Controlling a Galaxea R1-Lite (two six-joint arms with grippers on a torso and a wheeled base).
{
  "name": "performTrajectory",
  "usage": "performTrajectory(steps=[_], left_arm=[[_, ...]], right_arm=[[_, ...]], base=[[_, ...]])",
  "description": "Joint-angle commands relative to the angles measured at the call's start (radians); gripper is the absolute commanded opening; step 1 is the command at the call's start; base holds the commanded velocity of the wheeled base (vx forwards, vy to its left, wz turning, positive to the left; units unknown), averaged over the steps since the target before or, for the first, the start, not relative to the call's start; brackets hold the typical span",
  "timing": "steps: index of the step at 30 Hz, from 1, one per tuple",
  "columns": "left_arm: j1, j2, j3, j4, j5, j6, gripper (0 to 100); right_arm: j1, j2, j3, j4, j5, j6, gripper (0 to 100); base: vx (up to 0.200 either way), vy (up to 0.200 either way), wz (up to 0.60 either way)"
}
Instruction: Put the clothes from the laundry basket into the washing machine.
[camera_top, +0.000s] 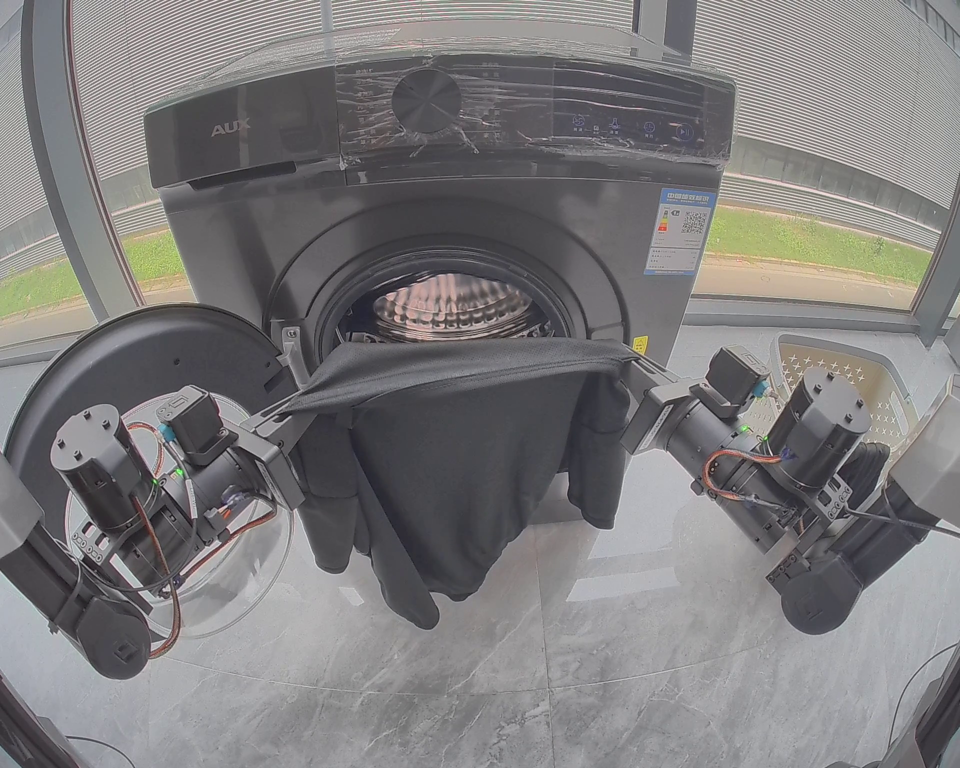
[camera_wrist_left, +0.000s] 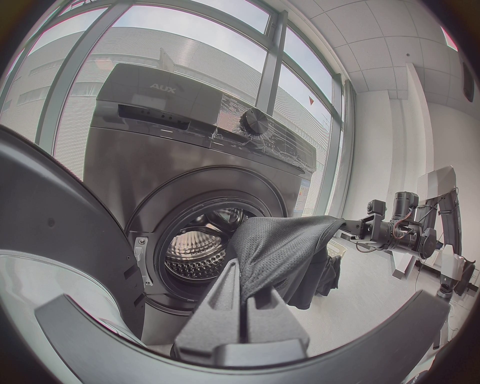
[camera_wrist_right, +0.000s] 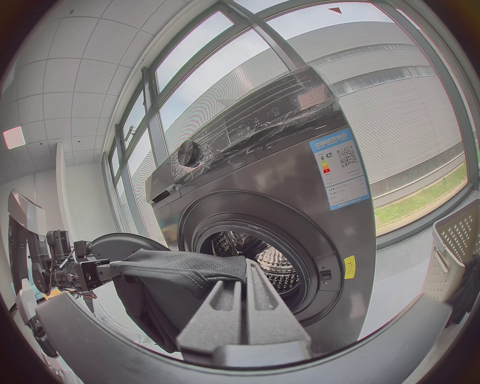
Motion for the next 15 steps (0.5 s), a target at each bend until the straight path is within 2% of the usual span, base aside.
performTrajectory(steps=[1,11,12,15], left_arm=[[0.001,-0.001,0.002,0.001,-0.001,0.001,0],[0.001,0.004,0.018,-0.001,-0.01,0.004,0],[0.001,0.004,0.021,0.001,-0.01,0.006,100],[0.001,0.007,0.025,0.001,-0.013,0.002,100]], right_arm=[[0.0,0.004,0.001,-0.007,0.0,0.003,0],[-0.001,0.009,0.001,-0.009,0.0,0.003,0],[-0.001,0.009,0.001,-0.007,0.0,0.003,0],[-0.001,0.009,0.0,-0.009,-0.002,0.003,0]], base=[[0.0,0.0,0.0],[0.0,0.0,0.0],[0.0,0.0,0.0],[0.0,0.0,0.0]])
